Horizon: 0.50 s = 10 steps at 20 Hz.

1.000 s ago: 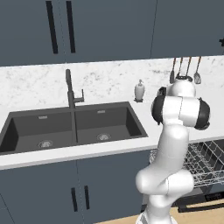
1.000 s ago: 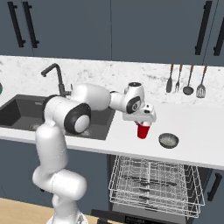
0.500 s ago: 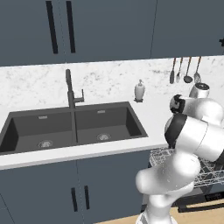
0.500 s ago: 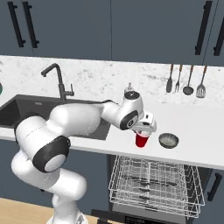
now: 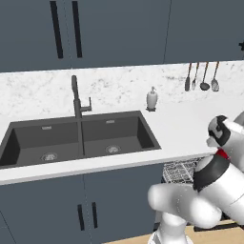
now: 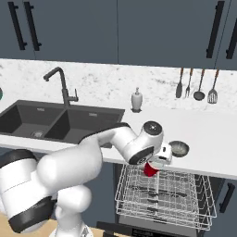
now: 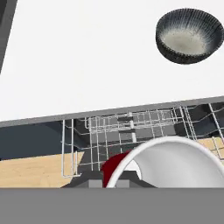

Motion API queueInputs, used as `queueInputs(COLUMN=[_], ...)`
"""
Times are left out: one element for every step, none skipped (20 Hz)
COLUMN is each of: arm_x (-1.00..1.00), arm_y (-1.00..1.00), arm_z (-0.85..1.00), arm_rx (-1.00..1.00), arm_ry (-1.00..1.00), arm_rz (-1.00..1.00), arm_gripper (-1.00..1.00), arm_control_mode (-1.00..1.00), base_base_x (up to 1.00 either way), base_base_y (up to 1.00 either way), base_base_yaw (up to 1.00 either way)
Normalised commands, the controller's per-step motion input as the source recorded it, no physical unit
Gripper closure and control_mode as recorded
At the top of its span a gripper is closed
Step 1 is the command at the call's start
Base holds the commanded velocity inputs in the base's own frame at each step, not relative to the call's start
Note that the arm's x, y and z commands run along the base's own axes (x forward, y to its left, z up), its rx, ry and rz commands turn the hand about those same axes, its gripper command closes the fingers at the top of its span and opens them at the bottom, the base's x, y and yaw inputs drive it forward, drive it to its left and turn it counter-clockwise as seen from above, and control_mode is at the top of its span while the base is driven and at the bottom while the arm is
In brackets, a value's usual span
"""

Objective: Pick up the cup and bowl from the counter, place them in the dishwasher, and close the dishwasher door.

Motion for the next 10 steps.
queueInputs(arm_x=[-0.56, -0.38, -0.2, -0.1, -0.01, 0.0, 0.0, 0.0, 0.0, 0.0], arm_y=[-0.21, -0.14, -0.04, -0.05, 0.0, -0.04, -0.07, -0.09, -0.08, -0.04], arm_z=[-0.28, -0.28, -0.29, -0.42, -0.54, -0.58, -0.64, -0.63, -0.58, -0.51], arm_rx=[0.24, 0.27, 0.28, 0.22, 0.2, 0.21, 0.21, 0.2, 0.2, 0.18], arm_ry=[0.0, 0.0, -0.01, -0.03, -0.03, -0.04, -0.03, 0.0, 0.0, 0.0], arm_rz=[0.07, 0.08, 0.09, 0.08, 0.08, 0.08, 0.08, 0.09, 0.09, 0.09], arm_gripper=[1.0, 1.0, 1.0, 1.0, 1.0, 1.0, 1.0, 1.0, 1.0, 1.0], arm_control_mode=[-1.0, -1.0, -1.0, -1.0, -1.0, -1.0, -1.0, -1.0, -1.0, -1.0], base_base_x=[0.0, 0.0, 0.0, 0.0, 0.0, 0.0, 0.0, 0.0, 0.0, 0.0], base_base_y=[0.0, 0.0, 0.0, 0.0, 0.0, 0.0, 0.0, 0.0, 0.0, 0.0], base_base_yaw=[0.0, 0.0, 0.0, 0.0, 0.0, 0.0, 0.0, 0.0, 0.0, 0.0])
